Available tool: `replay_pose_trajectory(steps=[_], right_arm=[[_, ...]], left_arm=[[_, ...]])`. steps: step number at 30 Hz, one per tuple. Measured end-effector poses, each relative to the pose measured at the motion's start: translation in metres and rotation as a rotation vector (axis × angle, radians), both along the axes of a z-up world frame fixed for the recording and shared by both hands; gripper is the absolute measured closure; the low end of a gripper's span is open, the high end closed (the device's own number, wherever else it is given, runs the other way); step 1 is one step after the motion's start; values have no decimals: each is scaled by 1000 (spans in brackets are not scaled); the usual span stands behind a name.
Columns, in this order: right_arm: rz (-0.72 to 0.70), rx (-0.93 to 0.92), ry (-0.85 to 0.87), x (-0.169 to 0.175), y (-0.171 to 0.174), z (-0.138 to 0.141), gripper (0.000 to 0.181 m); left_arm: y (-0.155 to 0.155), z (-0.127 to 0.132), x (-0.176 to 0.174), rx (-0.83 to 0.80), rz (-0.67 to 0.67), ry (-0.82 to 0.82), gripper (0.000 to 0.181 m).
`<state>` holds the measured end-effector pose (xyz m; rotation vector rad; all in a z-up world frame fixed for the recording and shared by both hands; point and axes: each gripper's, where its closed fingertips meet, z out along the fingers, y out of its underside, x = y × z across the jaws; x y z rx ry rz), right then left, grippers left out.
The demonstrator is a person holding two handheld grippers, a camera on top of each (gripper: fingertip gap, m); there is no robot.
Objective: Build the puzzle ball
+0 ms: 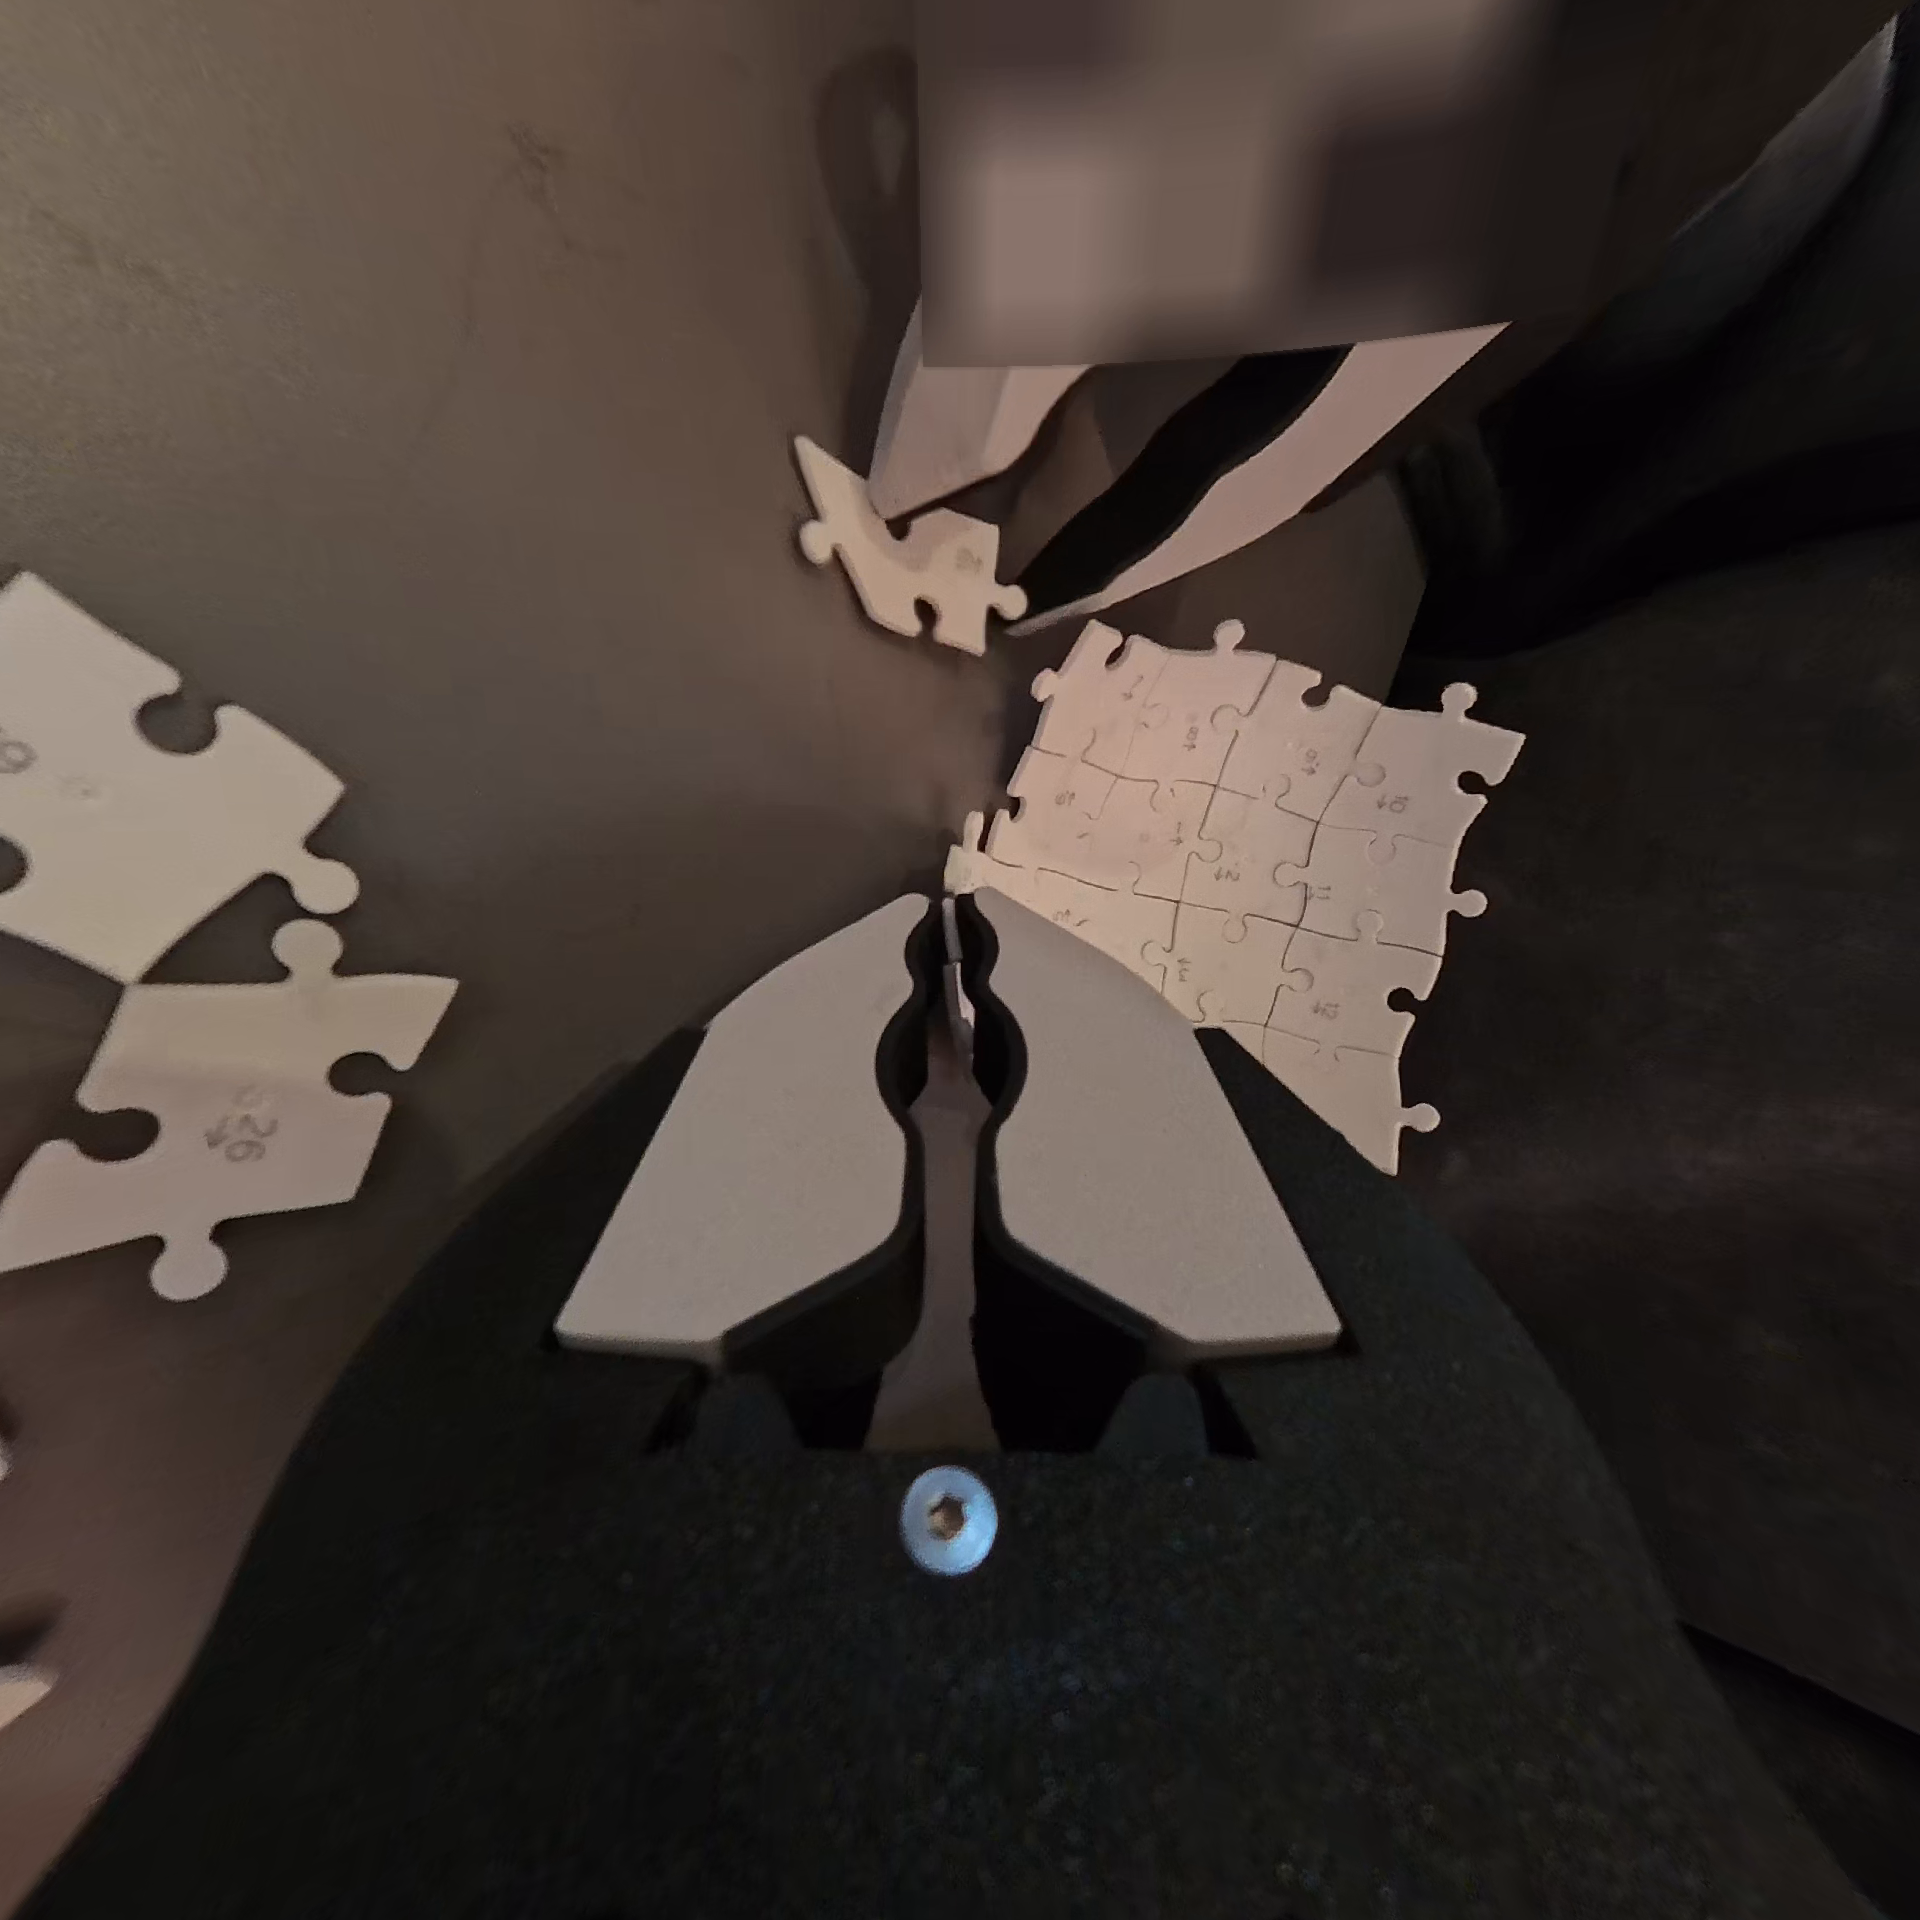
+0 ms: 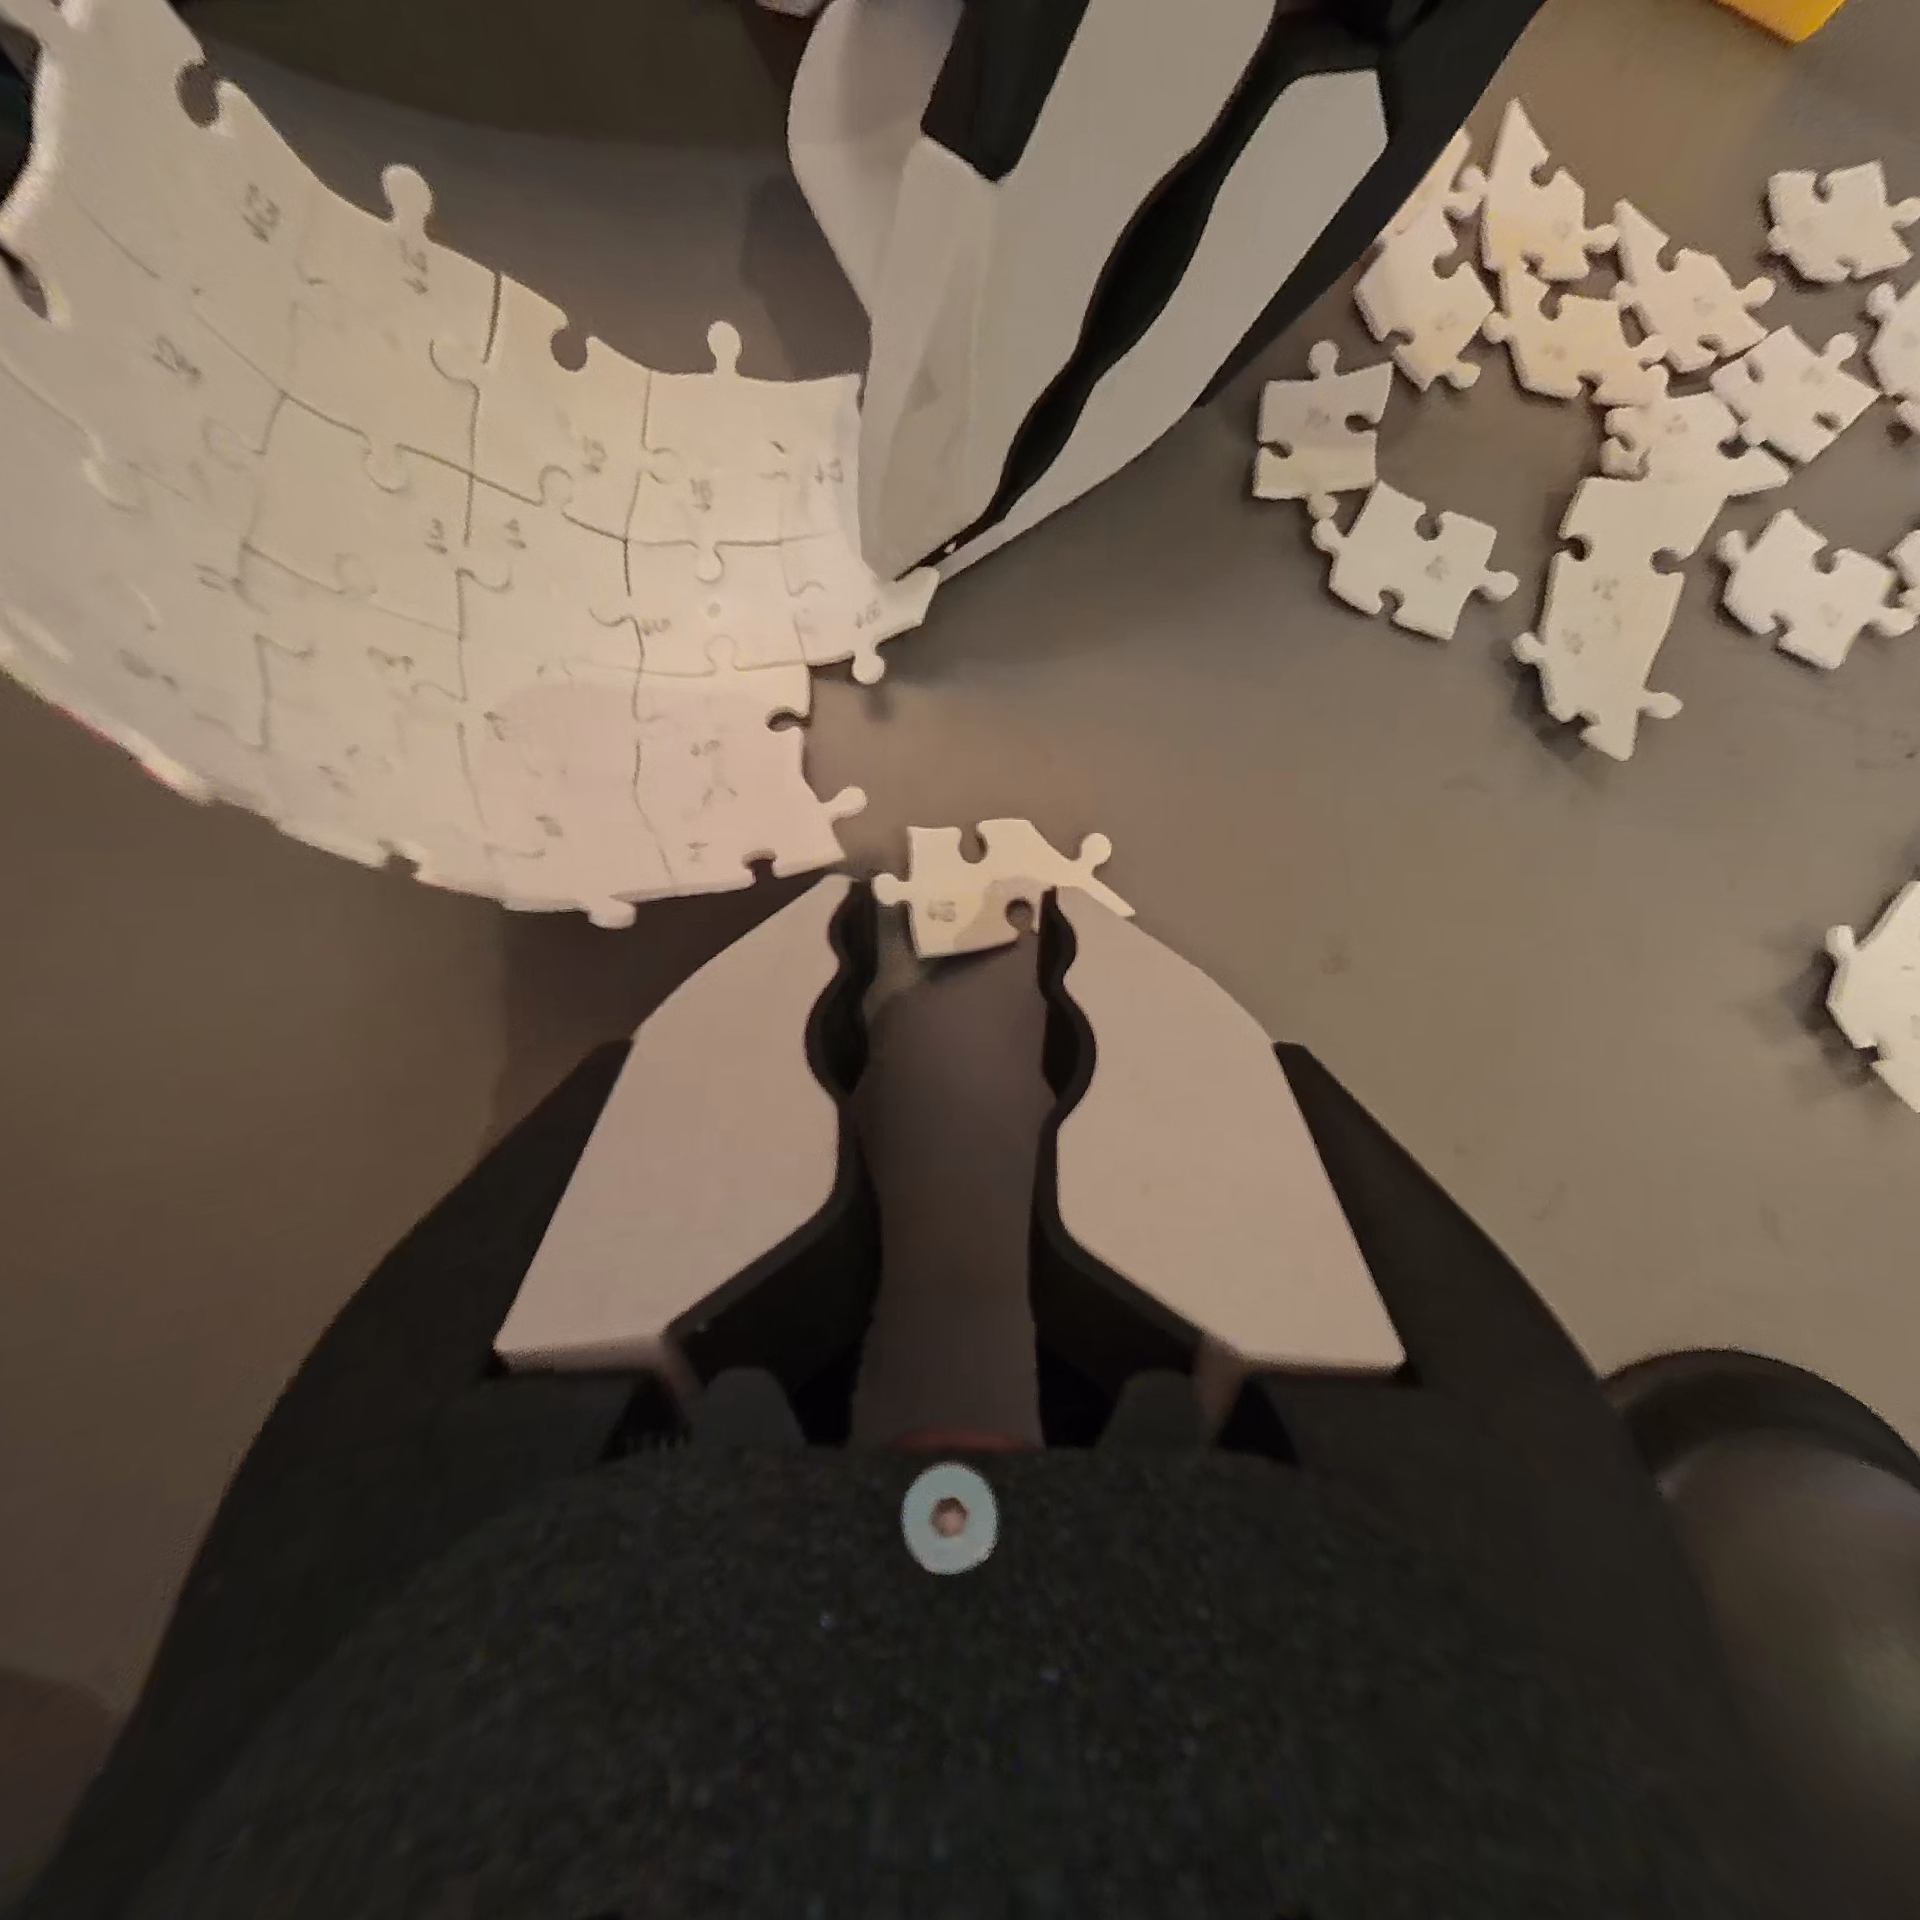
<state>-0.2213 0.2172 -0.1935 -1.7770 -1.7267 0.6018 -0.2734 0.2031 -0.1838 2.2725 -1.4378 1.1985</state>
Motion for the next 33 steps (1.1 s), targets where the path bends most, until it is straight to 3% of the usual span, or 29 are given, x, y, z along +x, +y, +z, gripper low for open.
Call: replay_pose_trajectory(steps=[9,13,20,25,29,33], right_arm=[[-34,58,-25,3,6,1,163],[-14,114,22,0,5,28,178],[75,66,-9,-14,-9,28,179],[177,132,-30,-30,-17,35,179],[266,168,-132,-33,-19,24,178],[315,102,-130,-35,-26,20,177]], left_arm=[[-1,-1,1,-23,9,14,179],[-1,-2,1,-34,13,20,179],[0,-3,1,-47,18,28,179],[0,-2,2,-45,16,29,179],[-1,-2,1,-48,15,30,179],[-1,-2,1,-52,16,34,179]])
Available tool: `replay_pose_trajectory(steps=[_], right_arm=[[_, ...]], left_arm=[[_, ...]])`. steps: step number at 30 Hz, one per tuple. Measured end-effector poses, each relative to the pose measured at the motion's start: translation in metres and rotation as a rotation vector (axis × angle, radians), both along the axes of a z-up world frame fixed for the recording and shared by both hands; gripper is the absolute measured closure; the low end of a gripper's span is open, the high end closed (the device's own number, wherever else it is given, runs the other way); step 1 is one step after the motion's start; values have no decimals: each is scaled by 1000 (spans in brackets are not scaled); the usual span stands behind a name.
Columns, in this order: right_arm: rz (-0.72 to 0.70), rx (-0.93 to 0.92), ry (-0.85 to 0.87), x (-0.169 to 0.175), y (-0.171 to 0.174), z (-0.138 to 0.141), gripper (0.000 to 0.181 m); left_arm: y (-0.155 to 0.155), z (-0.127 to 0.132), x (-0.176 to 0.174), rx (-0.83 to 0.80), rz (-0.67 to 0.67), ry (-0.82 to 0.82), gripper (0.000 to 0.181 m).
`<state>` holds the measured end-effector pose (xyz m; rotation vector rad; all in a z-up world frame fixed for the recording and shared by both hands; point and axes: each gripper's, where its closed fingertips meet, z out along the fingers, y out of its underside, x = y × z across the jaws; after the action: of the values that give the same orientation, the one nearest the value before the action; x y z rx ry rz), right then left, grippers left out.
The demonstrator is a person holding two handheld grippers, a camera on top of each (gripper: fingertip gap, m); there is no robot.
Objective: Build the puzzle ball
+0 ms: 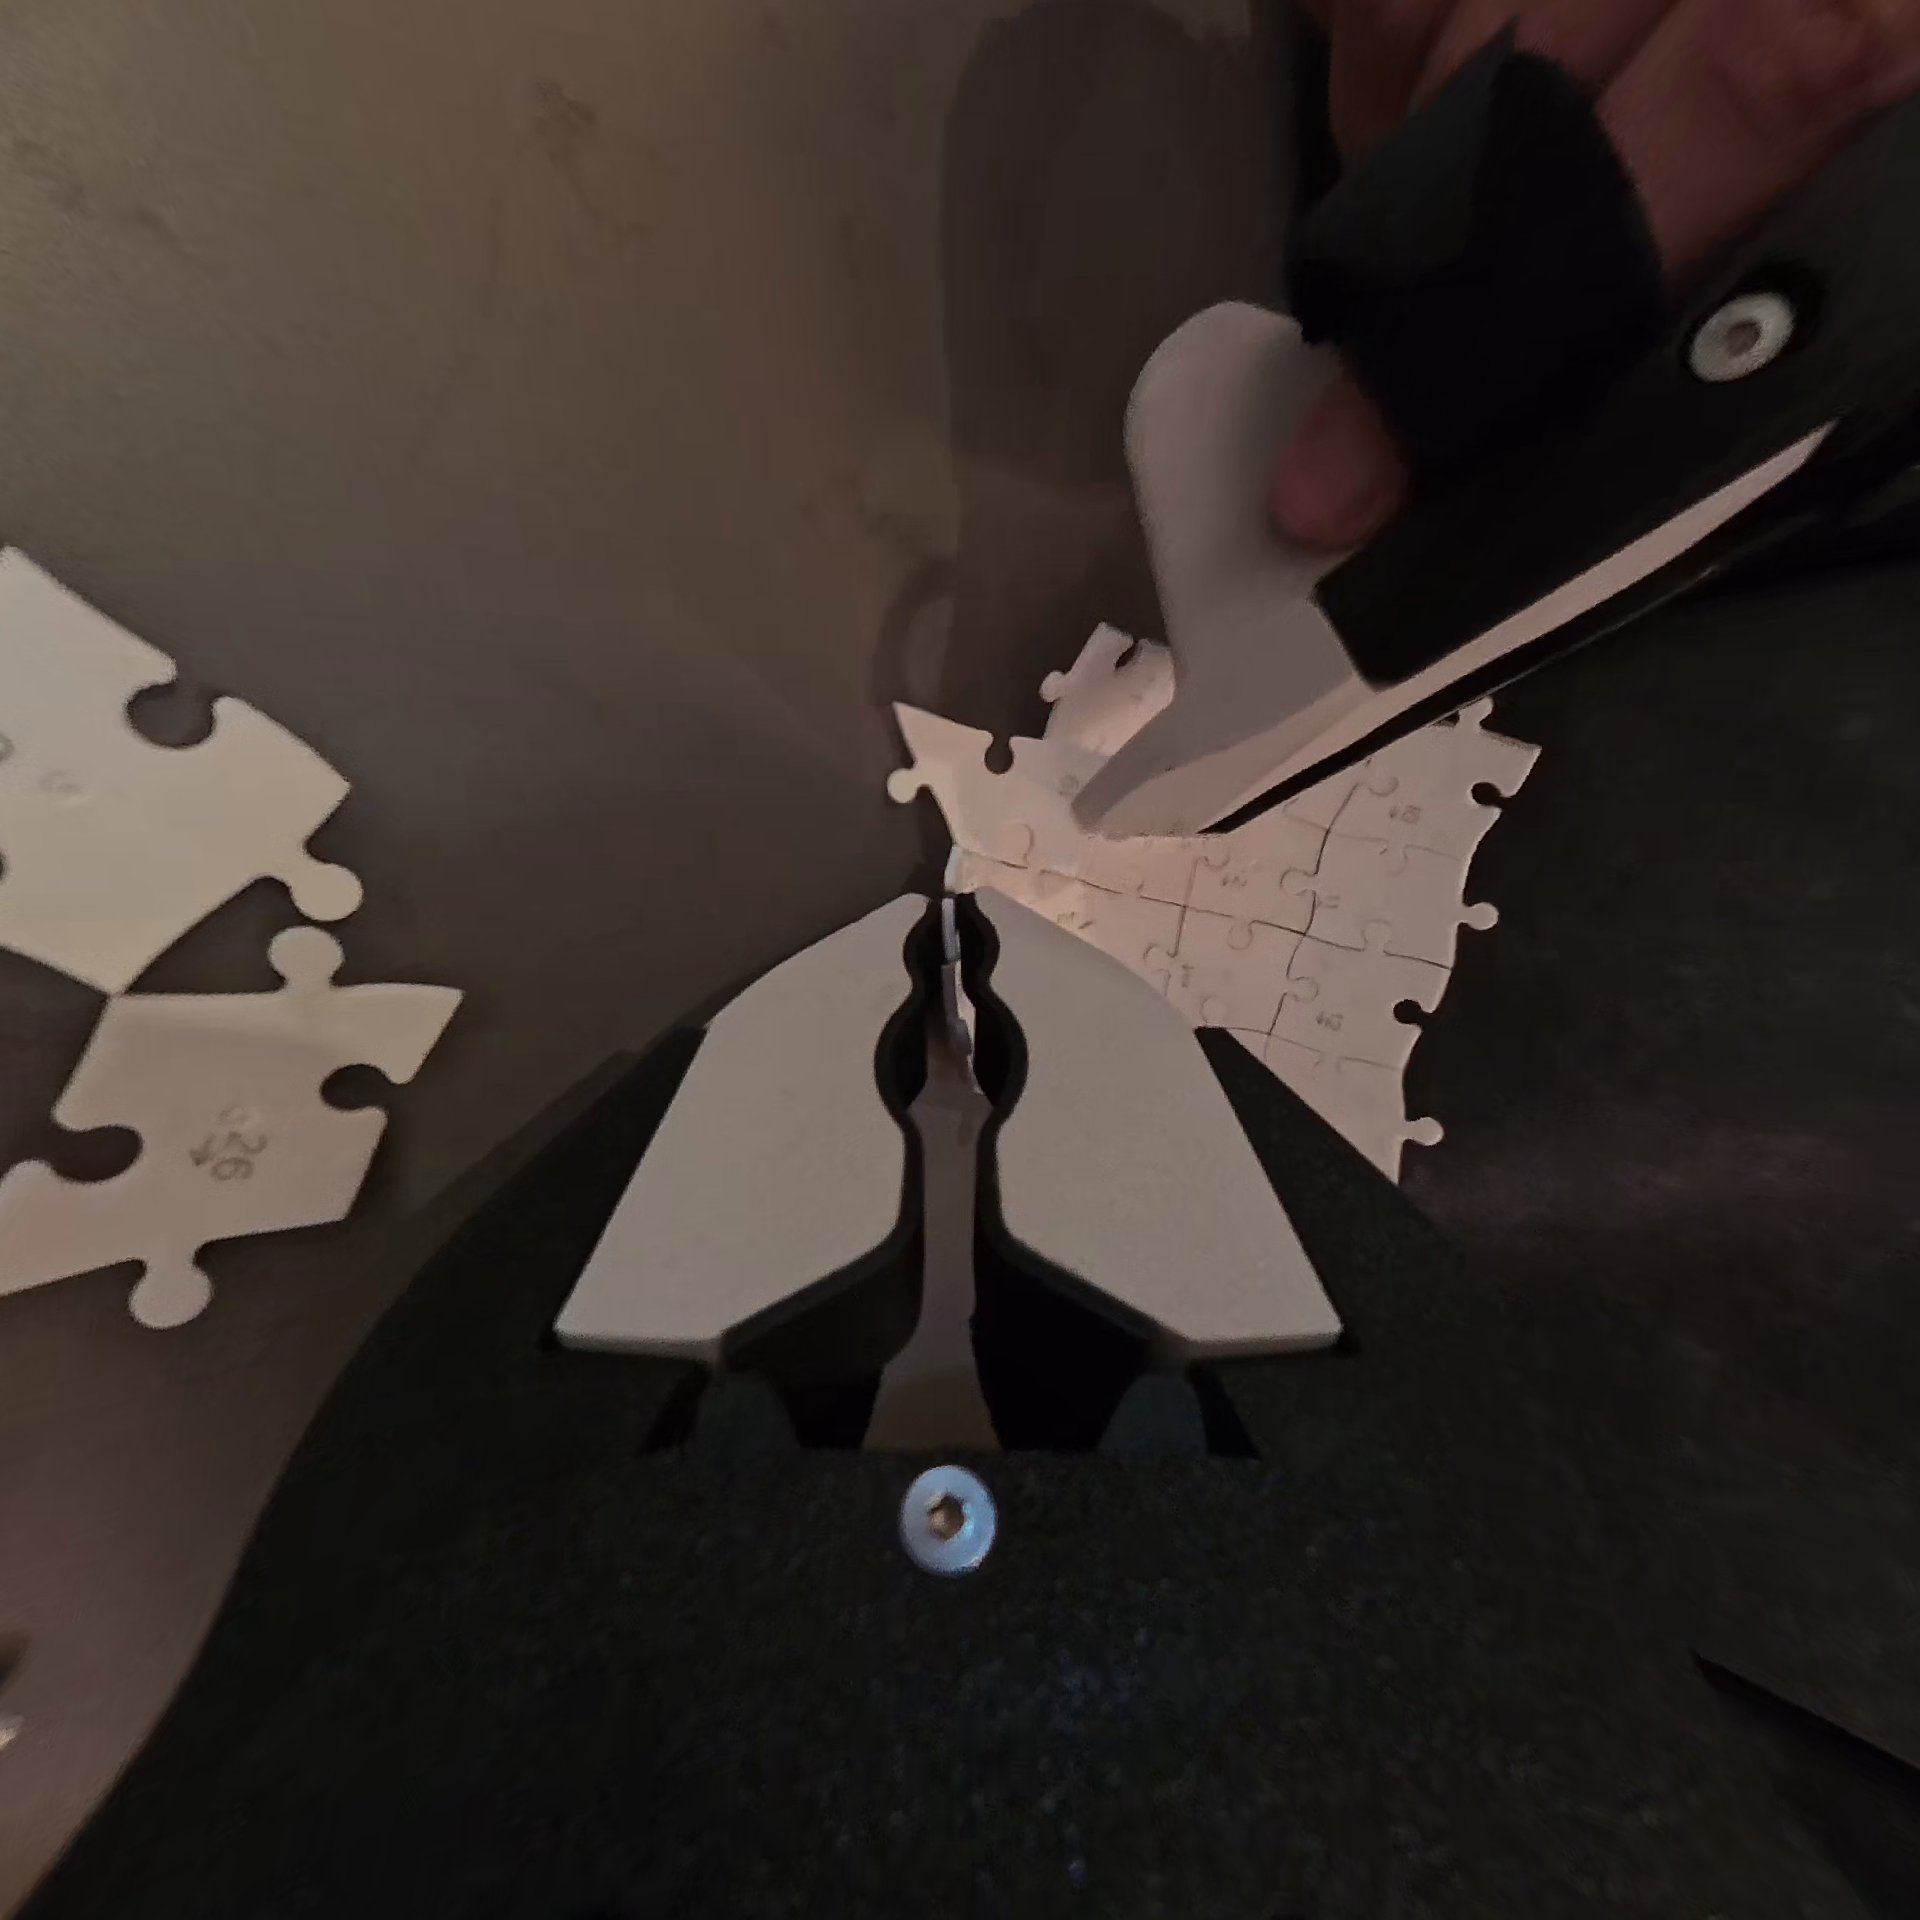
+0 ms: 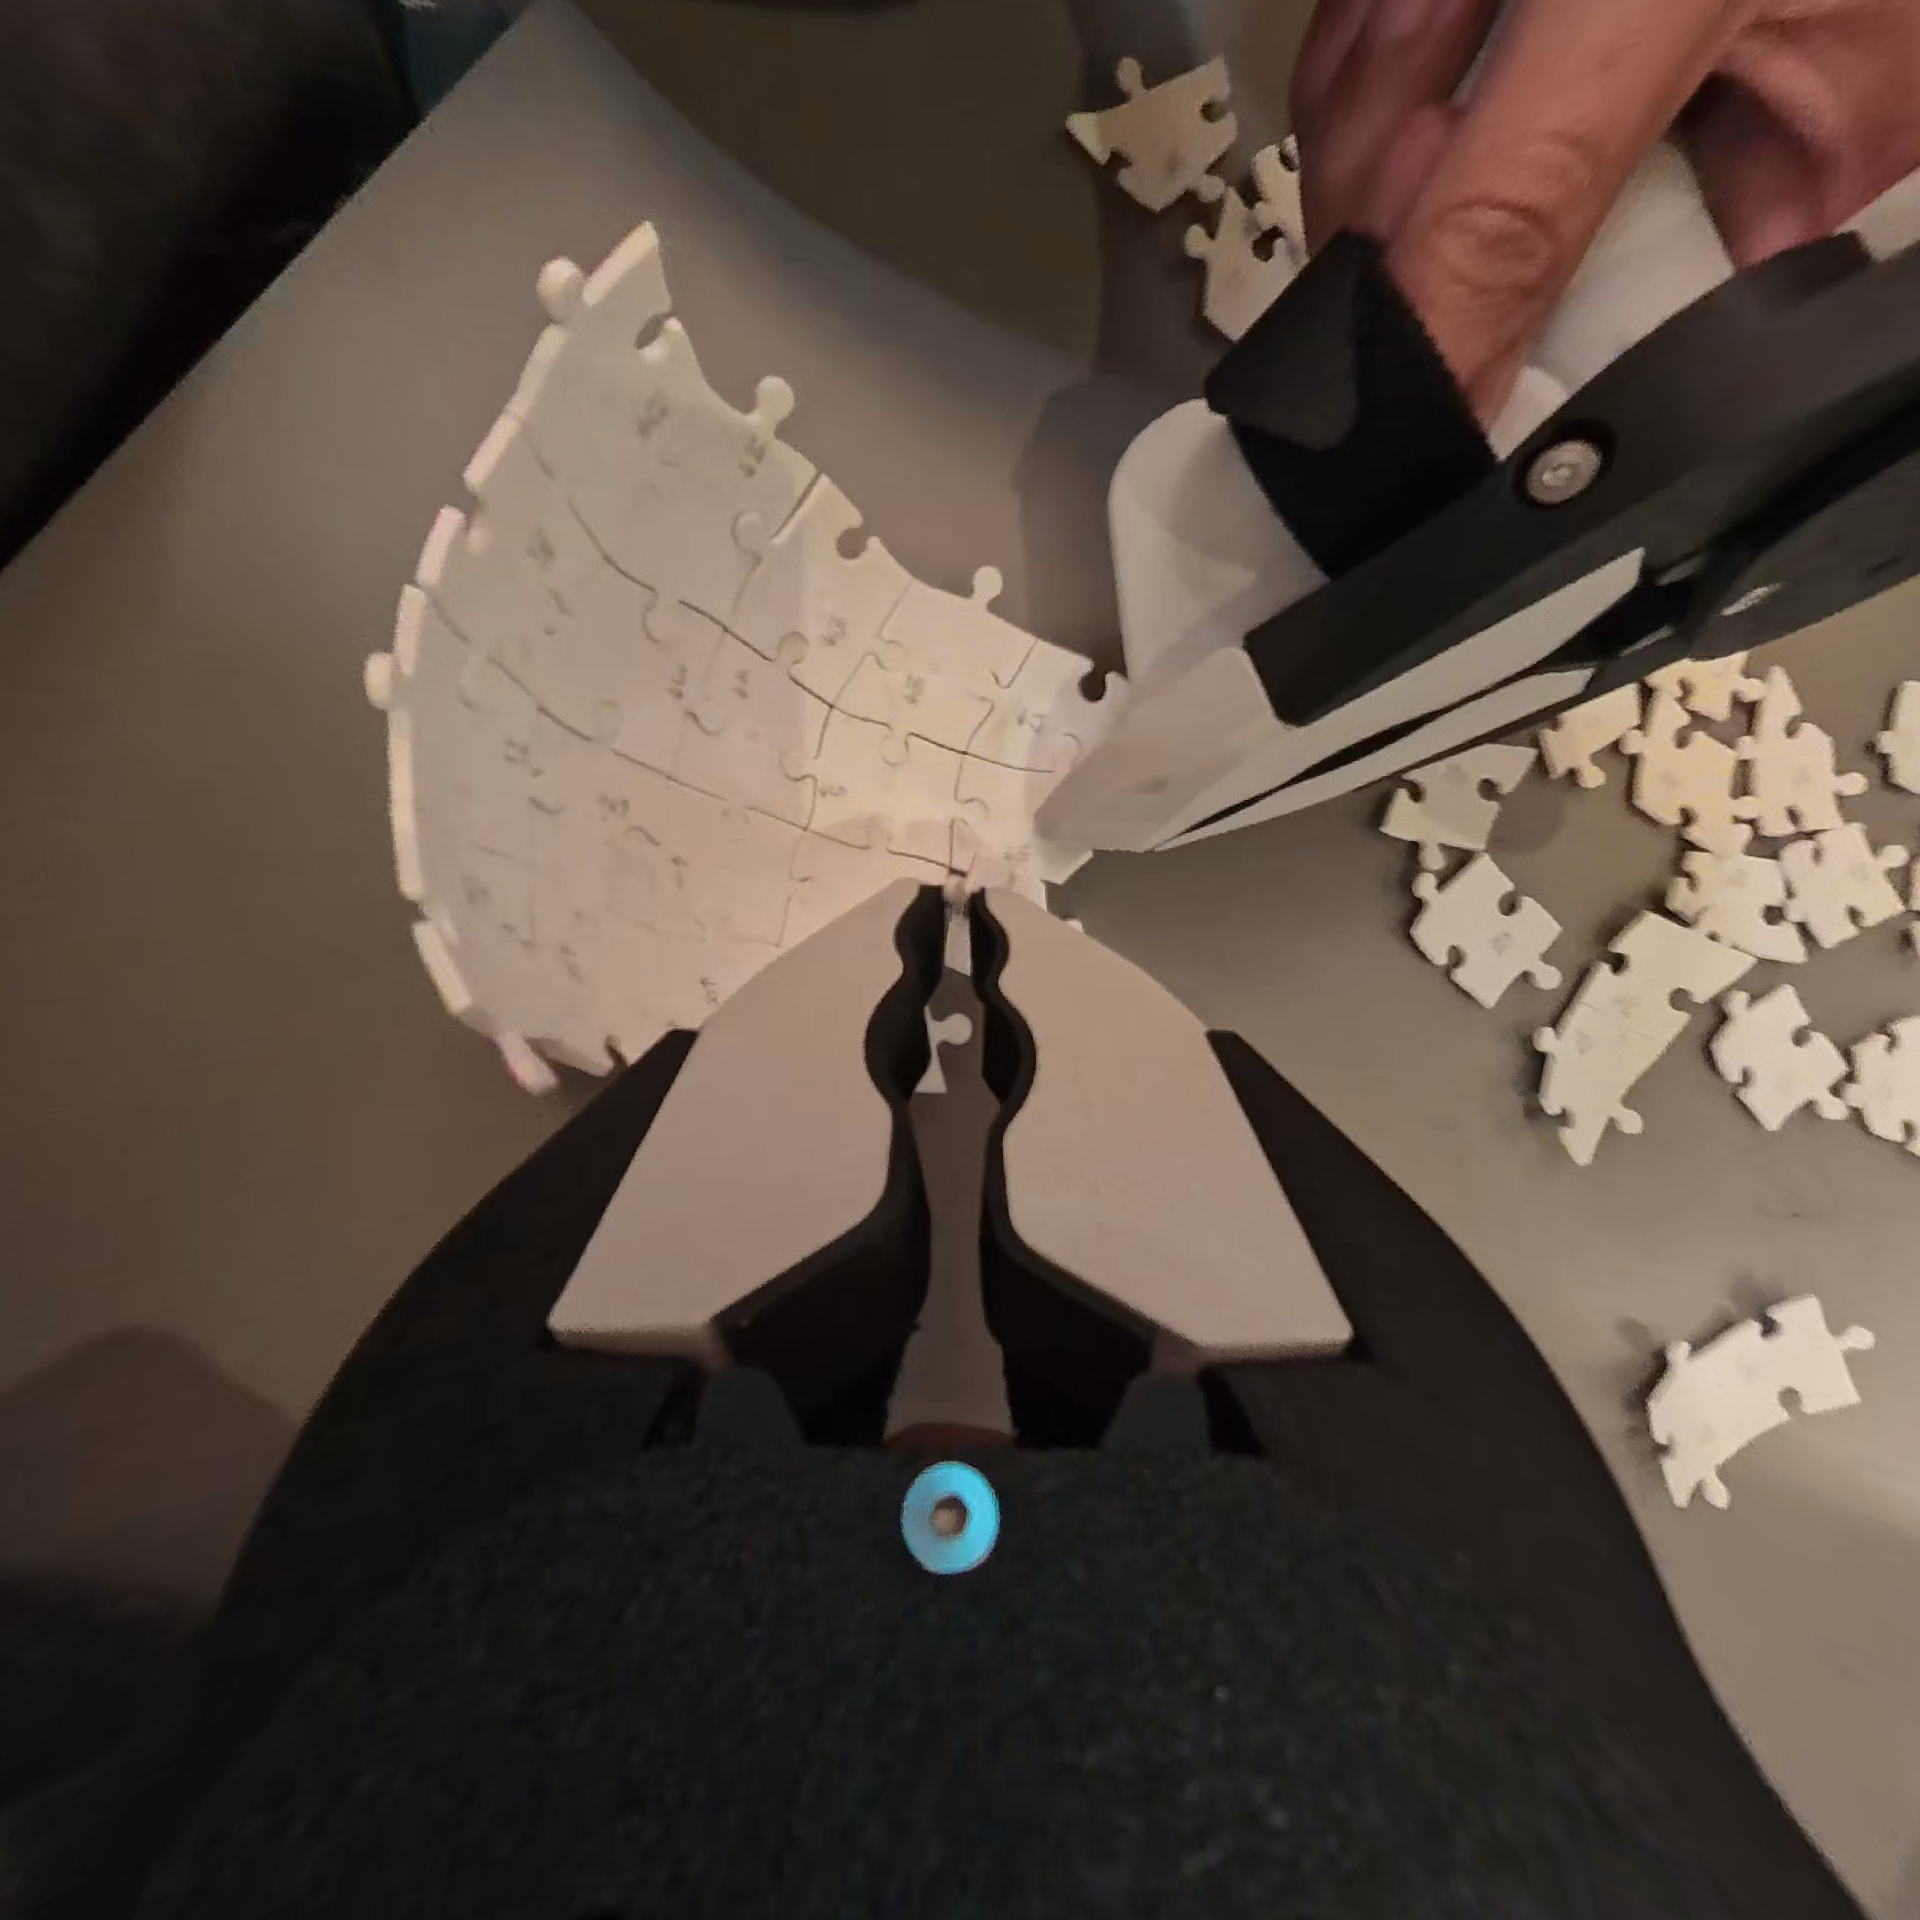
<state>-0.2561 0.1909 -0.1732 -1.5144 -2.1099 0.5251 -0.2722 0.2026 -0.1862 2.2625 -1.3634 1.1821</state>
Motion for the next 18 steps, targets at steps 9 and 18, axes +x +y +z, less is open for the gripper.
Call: replay_pose_trajectory(steps=[9,18], right_arm=[[28,-113,-85,3,-6,-17,169],[-39,-176,-29,2,7,-7,181]], left_arm=[[-1,-1,0,-55,-11,35,179],[2,0,0,-78,6,87,179]])
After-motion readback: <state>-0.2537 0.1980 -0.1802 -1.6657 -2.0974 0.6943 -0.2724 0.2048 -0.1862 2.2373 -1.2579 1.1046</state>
